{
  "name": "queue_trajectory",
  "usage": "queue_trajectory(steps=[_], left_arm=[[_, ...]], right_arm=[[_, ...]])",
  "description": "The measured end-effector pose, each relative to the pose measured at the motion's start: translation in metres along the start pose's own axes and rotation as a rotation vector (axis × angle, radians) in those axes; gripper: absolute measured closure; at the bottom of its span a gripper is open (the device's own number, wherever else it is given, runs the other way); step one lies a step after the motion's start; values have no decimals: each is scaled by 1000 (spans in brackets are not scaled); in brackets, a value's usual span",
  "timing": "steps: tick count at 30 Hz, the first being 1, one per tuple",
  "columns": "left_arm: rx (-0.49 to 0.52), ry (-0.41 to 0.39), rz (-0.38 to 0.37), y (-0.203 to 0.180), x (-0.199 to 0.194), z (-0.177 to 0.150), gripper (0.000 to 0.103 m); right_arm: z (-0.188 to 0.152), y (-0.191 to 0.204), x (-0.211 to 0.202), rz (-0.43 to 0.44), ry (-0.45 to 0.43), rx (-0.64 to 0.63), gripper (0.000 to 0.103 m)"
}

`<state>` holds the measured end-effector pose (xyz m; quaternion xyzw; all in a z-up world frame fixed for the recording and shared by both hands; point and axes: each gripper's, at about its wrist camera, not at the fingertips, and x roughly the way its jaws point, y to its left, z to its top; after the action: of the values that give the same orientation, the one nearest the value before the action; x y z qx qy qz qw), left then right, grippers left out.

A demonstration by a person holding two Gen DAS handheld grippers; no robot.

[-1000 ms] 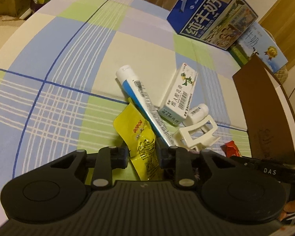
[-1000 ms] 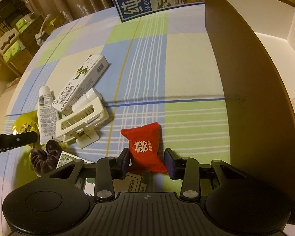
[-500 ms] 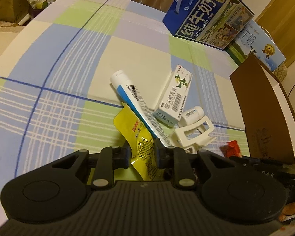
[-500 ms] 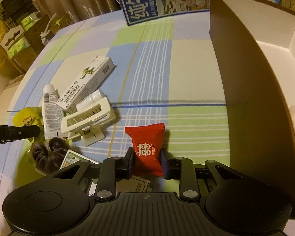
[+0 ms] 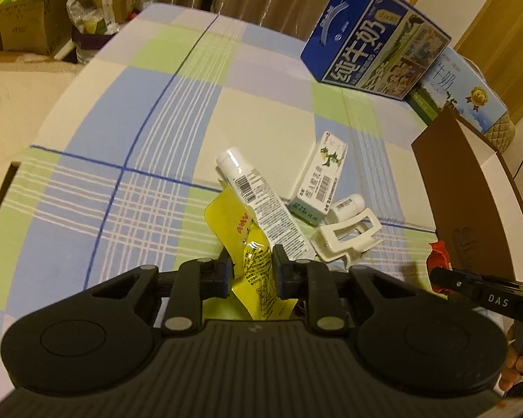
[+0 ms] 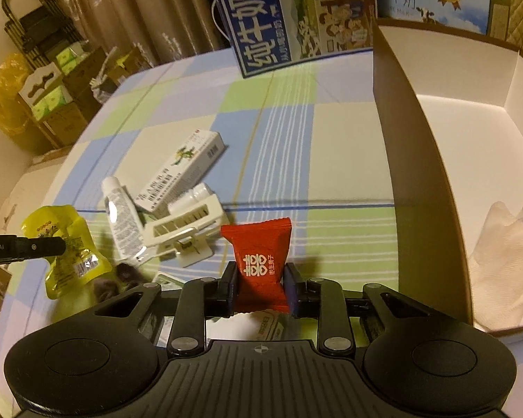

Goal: Organize objects
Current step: 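Grasp the red candy packet with the right tool while the left tool grasps the yellow packet, then carry the red and yellow packets into the cardboard box with both tools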

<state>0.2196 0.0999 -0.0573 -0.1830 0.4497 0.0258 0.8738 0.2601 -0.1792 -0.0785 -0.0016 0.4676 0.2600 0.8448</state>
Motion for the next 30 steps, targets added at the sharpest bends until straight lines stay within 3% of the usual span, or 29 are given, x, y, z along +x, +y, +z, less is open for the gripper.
queue_trajectory(steps=[15,30], left_arm=[[56,-100,-100,-49,-61,-2,85],[180,-96,-275,-153,-61,-3,85]], right_arm=[[-9,1,-71,63,-129,8,79],[-16,-65,-138,-17,-225,109,79]])
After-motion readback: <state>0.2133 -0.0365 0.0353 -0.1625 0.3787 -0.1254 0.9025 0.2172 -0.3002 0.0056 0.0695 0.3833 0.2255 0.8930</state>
